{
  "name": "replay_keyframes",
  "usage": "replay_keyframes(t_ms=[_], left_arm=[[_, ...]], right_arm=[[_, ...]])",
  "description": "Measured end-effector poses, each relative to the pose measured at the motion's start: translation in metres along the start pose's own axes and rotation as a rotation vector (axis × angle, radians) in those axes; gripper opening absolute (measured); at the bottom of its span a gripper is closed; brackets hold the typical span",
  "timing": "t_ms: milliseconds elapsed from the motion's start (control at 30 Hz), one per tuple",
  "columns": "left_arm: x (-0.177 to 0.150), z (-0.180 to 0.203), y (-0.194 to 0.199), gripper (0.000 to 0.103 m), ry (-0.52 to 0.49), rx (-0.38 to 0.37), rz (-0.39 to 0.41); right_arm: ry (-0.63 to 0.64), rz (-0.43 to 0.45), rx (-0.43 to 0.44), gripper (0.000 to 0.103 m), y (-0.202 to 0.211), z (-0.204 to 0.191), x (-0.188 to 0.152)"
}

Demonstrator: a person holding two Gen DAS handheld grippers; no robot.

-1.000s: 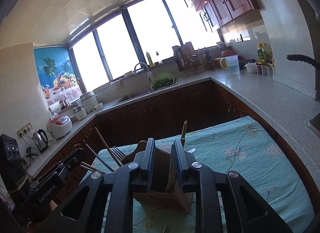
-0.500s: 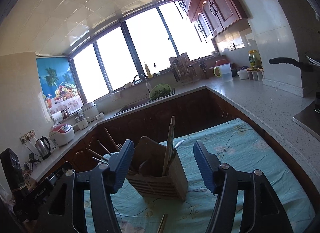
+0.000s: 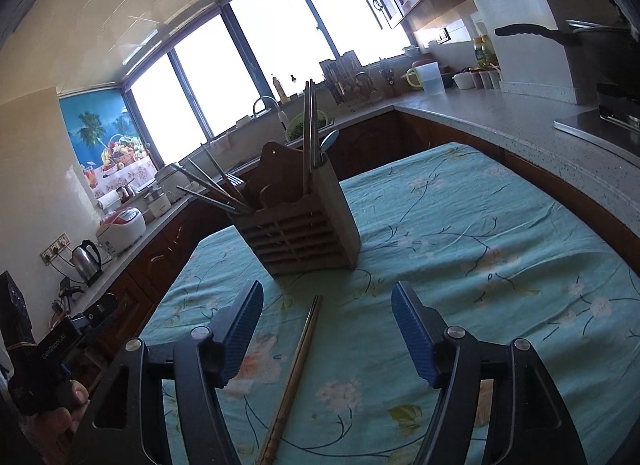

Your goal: Organize utensils

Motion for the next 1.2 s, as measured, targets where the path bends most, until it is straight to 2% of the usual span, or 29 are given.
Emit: replay_keyframes(t_ms=[233, 300, 367, 533, 633, 767, 900, 1200], left_arm=[[-0.021, 0.006, 0.028, 0.064, -0.025, 0.022, -0.020], [-0.025, 0.004, 0.033, 0.067, -0.048, 0.035, -0.012], [-0.028, 0.007, 0.040, 0.076, -0.062, 0.043, 0.005], [-0.040, 0.013, 0.061, 0.088, -0.119, 0.052, 0.064], [-0.045, 0.016, 0.078, 0.101, -0.152, 0.064, 0.120], [-0.059, 0.022, 0.096, 0.102, -0.193, 0.065, 0.163], [-0.072, 0.023, 0.102, 0.102, -0.214, 0.077, 0.158], [-0.079, 0.017, 0.099, 0.102, -0.227, 0.111, 0.144]], right_arm=[[0.042, 0.003, -0.006, 0.076, 0.017, -0.007, -0.029], [0.055, 0.030, -0.011, 0.077, 0.025, -0.008, -0.033], [0.081, 0.061, -0.025, 0.080, 0.033, -0.009, -0.034], [0.156, 0.189, -0.043, 0.103, 0.063, -0.017, -0.033], [0.227, 0.278, -0.057, 0.103, 0.083, -0.027, -0.033], [0.305, 0.328, -0.062, 0.103, 0.096, -0.036, -0.037], [0.305, 0.333, -0.077, 0.103, 0.101, -0.031, -0.042], [0.252, 0.310, -0.117, 0.103, 0.104, -0.005, -0.054]])
Point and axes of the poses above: each gripper's, at about its wrist camera, not at the fingertips, and y roughly against the way its jaws point, z to its right, x to its top, the point moved 4 cm from there along -y, roughly the way its jaws point, and after that the axes turned 4 degrees about -y, right-handed, at the moved point
